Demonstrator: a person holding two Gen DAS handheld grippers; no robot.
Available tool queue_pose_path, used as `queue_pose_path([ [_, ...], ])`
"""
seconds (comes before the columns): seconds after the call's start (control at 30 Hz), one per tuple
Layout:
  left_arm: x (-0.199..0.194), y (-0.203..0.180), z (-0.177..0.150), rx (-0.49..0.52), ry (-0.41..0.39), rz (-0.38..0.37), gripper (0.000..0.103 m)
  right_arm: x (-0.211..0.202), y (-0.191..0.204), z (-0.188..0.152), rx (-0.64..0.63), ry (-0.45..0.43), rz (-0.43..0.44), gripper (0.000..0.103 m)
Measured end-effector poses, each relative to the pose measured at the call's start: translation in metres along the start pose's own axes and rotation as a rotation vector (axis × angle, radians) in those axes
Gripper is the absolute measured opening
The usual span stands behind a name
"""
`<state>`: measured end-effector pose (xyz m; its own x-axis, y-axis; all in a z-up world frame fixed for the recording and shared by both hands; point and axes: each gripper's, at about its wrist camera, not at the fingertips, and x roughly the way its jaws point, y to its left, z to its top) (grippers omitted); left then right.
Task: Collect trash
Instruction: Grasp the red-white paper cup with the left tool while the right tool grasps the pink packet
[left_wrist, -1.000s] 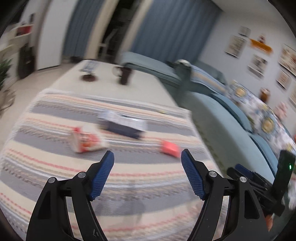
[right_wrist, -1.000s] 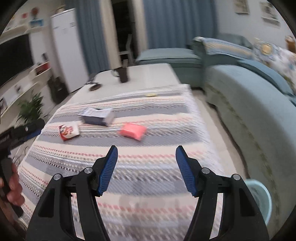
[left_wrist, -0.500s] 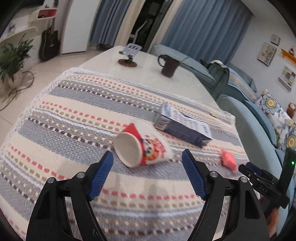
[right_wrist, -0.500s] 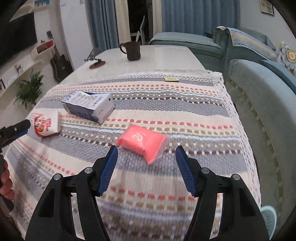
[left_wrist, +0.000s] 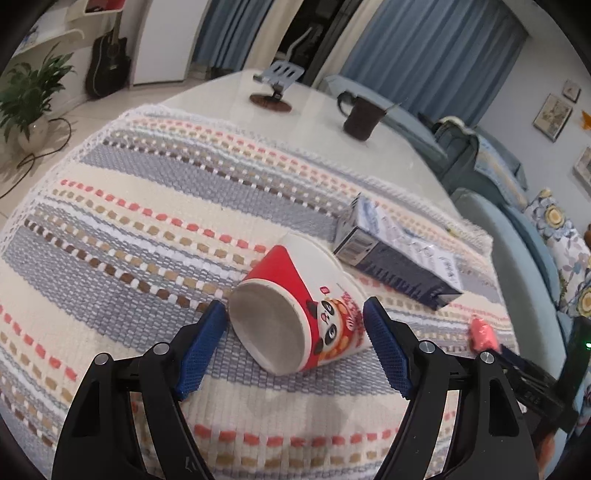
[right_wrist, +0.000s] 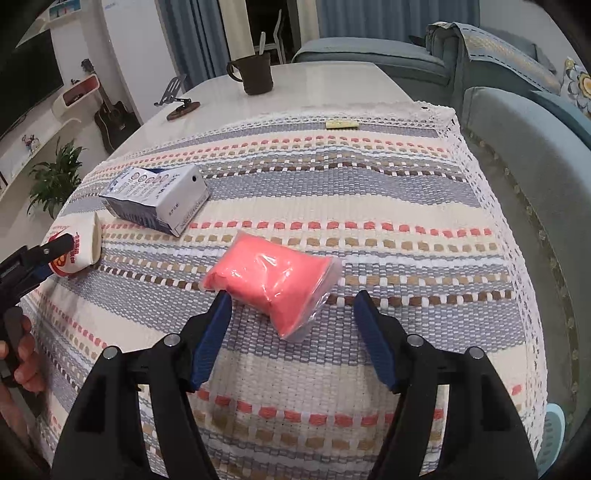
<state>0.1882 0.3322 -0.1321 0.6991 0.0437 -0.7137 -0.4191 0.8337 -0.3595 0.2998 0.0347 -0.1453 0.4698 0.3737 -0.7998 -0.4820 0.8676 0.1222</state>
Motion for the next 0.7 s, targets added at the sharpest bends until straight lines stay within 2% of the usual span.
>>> queue_pose_path([
  [0.03, 0.000, -0.002, 0.000, 0.013, -0.005, 0.011, 0.069, 0.000, 0.001, 0.000, -0.005, 0.002, -0.010, 0.065],
  [0.1, 0.002, -0.004, -0.001, 0.026, -0.003, 0.012, 0.070, 0.002, 0.009, 0.001, -0.032, 0.009, -0.047, 0.066],
  [0.2, 0.003, -0.001, 0.000, 0.020, -0.006, -0.005, 0.069, 0.008, 0.019, 0.006, -0.080, 0.013, -0.099, 0.074],
  [0.4, 0.002, -0.001, -0.001, 0.024, -0.014, 0.003, 0.068, 0.020, 0.030, 0.019, -0.115, 0.004, -0.119, 0.074],
  [0.43, 0.001, -0.001, -0.002, 0.024, -0.016, 0.002, 0.068, 0.019, 0.032, 0.018, -0.120, -0.002, -0.120, 0.068],
  [0.5, -0.001, -0.001, -0.003, 0.024, -0.019, 0.003, 0.067, 0.017, 0.036, 0.015, -0.137, -0.017, -0.120, 0.041],
  [0.53, -0.001, -0.001, -0.003, 0.027, -0.019, 0.006, 0.067, 0.017, 0.037, 0.013, -0.144, -0.013, -0.108, 0.024],
  [0.63, -0.002, -0.005, -0.004, 0.046, -0.020, 0.017, 0.067, 0.016, 0.044, 0.010, -0.175, -0.023, -0.122, 0.010],
  [0.7, -0.002, -0.007, -0.005, 0.049, -0.018, 0.018, 0.066, 0.014, 0.046, 0.009, -0.180, -0.036, -0.119, 0.008],
])
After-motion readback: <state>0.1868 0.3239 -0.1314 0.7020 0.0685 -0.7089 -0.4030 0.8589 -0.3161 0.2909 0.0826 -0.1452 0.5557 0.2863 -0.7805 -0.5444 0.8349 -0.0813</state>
